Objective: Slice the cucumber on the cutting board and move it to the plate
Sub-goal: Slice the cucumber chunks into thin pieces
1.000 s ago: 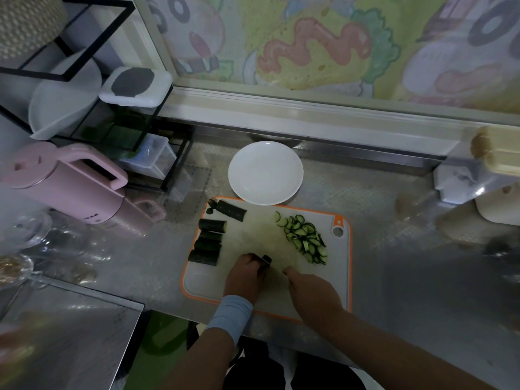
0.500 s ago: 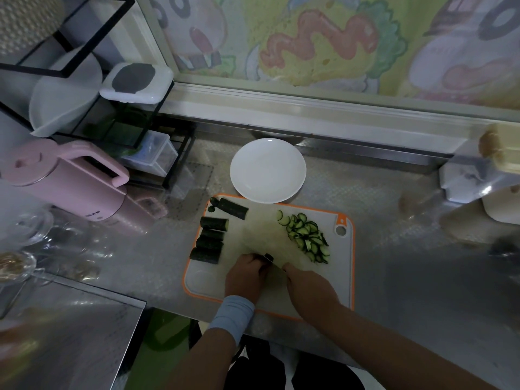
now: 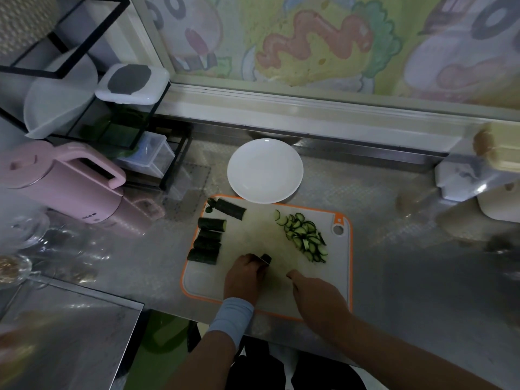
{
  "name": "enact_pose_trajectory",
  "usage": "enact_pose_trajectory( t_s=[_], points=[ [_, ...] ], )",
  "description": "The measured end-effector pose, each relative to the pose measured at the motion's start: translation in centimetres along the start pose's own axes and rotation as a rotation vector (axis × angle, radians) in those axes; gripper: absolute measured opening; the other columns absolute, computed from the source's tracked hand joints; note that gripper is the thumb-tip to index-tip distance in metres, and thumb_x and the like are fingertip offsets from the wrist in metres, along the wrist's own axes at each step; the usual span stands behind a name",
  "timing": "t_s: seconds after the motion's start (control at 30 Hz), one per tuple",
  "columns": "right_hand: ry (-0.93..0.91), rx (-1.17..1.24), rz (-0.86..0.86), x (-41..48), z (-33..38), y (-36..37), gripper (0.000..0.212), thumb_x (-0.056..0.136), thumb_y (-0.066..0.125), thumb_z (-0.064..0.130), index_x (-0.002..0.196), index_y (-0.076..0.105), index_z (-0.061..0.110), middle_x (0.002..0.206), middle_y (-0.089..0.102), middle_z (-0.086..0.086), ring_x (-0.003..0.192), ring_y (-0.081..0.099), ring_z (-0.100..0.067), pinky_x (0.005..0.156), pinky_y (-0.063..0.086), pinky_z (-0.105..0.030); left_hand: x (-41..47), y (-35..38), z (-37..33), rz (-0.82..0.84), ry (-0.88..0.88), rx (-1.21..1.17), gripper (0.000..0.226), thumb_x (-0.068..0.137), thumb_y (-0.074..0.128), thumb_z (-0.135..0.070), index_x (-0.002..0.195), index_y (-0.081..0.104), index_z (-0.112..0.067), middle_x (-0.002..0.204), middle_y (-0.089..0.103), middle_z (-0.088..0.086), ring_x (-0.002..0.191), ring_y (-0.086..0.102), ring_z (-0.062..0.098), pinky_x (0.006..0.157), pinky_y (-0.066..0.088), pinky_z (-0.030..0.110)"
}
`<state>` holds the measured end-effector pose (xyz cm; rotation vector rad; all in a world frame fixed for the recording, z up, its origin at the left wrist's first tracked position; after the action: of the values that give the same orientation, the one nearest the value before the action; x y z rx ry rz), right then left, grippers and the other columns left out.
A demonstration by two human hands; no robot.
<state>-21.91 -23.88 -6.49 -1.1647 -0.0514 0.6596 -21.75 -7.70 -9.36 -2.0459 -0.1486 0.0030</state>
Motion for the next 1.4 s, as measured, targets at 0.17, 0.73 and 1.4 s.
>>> enact_pose_trajectory(
  t_s=[0.17,0.73,1.4],
  points=[
    [0.012,0.019,-0.029,0.3,-0.6,1.0,0.036,0.100,0.031,0.021,0.135,0.042,0.024,0.089,0.065,-0.003,0.076,0.061,-0.023,0.058,0.038,-0.031,0.0,0.2,0.3,0.020,-0.017,-0.017,0.029,0.067,0.083,-0.012,0.093,0.076,-0.023,0.079,0.069,0.002,0.068,0.064,0.022,0.051,0.048,0.022],
    [-0.041,-0.071,-0.090,1.5,1.5,0.7,0.034,0.092,0.055,0.021,0.126,0.058,0.018,0.080,0.068,-0.005,0.067,0.064,-0.024,0.053,0.037,-0.029,-0.3,-0.1,0.3,0.006,-0.021,-0.033,0.015,0.075,0.073,-0.018,0.091,0.074,-0.019,0.079,0.067,0.006,0.066,0.062,0.026,0.048,0.050,0.027],
    [-0.055,-0.075,-0.125,4.0,1.1,3.2,0.040,0.065,0.080,0.016,0.103,0.071,0.020,0.062,0.064,0.005,0.047,0.059,-0.010,0.039,0.041,-0.019,-0.4,0.6,1.2,0.029,-0.057,-0.075,0.021,0.080,0.063,-0.026,0.100,0.073,-0.024,0.086,0.068,0.004,0.075,0.061,0.023,0.057,0.045,0.024]
  ],
)
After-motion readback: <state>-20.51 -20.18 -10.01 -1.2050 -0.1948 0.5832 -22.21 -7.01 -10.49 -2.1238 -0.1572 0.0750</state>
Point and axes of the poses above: each hand's wrist, its own x-axis towards the middle knuckle, its own y-axis out of the palm, z = x × y, the point moved 6 cm from there along x, towards the middle knuckle
